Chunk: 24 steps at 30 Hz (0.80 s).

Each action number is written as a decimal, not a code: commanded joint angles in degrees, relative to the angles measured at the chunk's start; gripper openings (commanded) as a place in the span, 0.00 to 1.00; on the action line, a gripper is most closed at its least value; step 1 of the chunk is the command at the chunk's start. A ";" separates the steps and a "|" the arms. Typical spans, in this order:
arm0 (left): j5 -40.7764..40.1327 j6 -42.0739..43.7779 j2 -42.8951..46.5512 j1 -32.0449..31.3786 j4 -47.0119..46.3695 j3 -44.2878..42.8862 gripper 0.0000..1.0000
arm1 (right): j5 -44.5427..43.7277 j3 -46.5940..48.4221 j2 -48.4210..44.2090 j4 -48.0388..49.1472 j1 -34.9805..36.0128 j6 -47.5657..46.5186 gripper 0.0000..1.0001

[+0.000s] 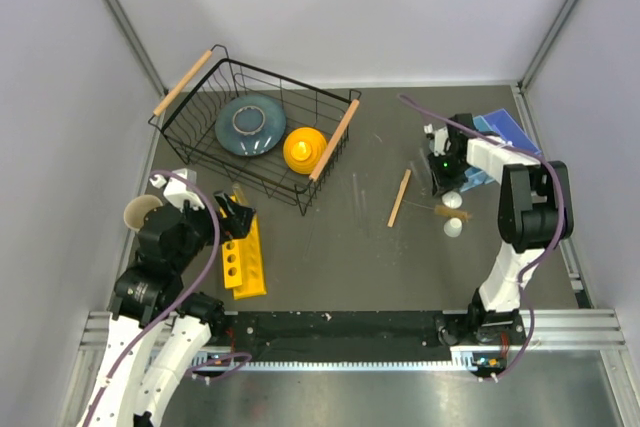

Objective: Organize the chemistry lab equipment

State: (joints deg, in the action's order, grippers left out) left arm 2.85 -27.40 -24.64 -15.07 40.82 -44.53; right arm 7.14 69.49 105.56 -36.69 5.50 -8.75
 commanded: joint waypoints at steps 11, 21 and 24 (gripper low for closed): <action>14.54 -8.27 -1.90 0.22 -13.11 1.64 0.99 | 15.35 -1.37 -12.38 1.88 -3.56 -0.47 0.08; 29.83 -20.84 -8.56 0.13 -26.39 2.43 0.99 | 37.23 -8.32 -29.43 -0.84 -3.21 -9.16 0.08; 30.99 -23.49 -11.20 -0.75 -28.95 1.73 0.99 | 42.60 -11.21 -35.67 -2.86 -0.85 -13.38 0.08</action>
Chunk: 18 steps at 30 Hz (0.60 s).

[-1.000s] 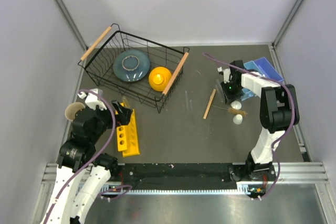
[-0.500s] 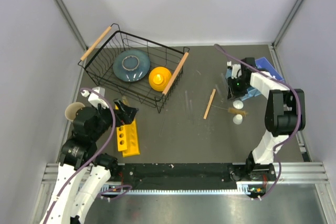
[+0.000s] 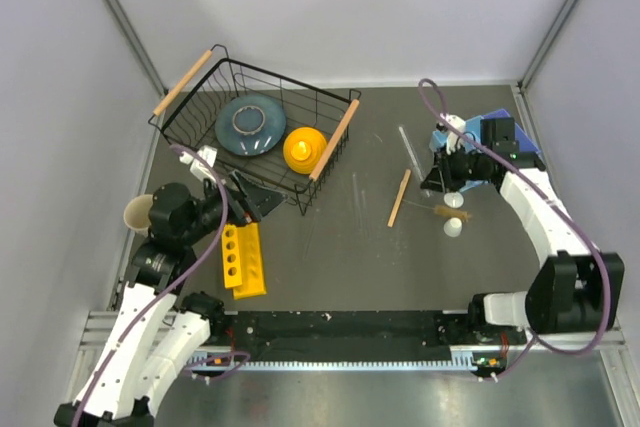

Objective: Organize the chemistry lab equipment

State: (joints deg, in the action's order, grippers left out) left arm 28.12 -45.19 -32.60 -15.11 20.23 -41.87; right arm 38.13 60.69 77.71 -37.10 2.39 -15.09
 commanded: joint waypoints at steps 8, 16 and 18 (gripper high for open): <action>-5.17 -5.79 -11.85 -14.66 -9.42 -5.41 0.99 | 11.62 -11.55 -20.23 -3.59 18.24 -14.96 0.09; -10.28 -6.57 -20.66 -23.55 -9.59 -8.67 0.97 | 10.65 -11.47 -19.80 -4.47 28.36 -16.11 0.10; -10.80 -6.84 -22.41 -24.69 -9.77 -8.93 0.94 | 10.56 -11.12 -19.27 -4.47 29.51 -16.46 0.10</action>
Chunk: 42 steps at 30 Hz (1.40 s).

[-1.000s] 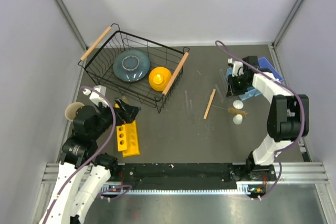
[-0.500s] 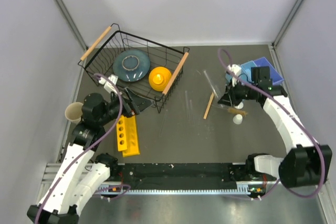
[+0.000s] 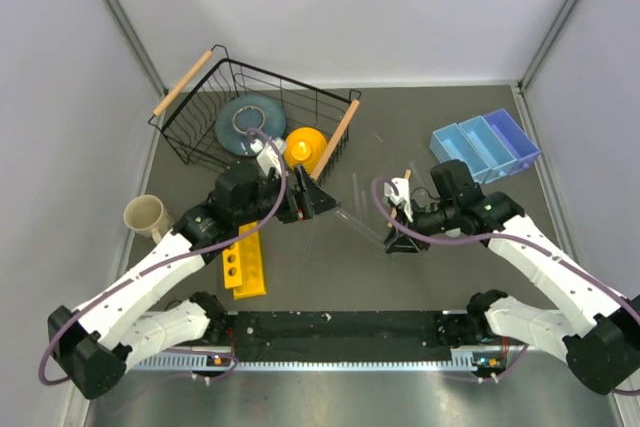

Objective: Organize the chemistry lab equipment

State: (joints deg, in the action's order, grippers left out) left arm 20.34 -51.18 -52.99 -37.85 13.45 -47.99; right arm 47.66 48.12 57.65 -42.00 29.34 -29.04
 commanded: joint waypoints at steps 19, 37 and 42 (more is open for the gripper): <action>0.31 -2.61 -6.60 -5.84 -6.42 -1.76 0.47 | 0.42 3.56 6.60 1.13 5.02 -3.04 0.10; -3.72 0.29 -4.84 -6.27 -1.86 -0.35 0.49 | 0.15 4.09 7.30 1.30 4.93 -1.81 0.10; -4.25 0.90 -5.10 -6.71 -1.41 -0.70 0.49 | 0.15 4.26 7.92 1.48 4.85 -1.46 0.10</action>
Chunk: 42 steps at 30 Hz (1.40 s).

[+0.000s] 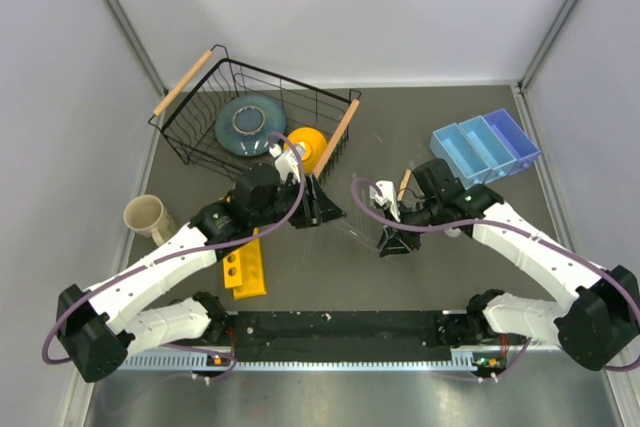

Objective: Organize the chemistry lab equipment

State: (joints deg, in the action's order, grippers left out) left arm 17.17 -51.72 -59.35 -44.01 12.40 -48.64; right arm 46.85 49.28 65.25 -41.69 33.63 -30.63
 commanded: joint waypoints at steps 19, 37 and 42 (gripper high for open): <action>-2.05 3.38 0.38 -1.52 0.78 -1.28 0.15 | 0.96 3.46 1.46 1.61 0.39 1.54 0.10; -25.85 13.83 12.68 -0.47 37.50 -8.12 0.05 | 4.48 1.35 -3.46 -1.46 -9.09 -3.64 0.79; -34.74 18.58 11.72 2.51 46.21 -15.77 0.05 | 6.06 -0.75 -6.01 -1.29 -13.41 -4.78 0.81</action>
State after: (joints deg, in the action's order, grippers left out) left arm -7.90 -38.44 -47.35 -43.64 49.93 -58.37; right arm 49.47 49.74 61.91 -43.29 22.94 -32.95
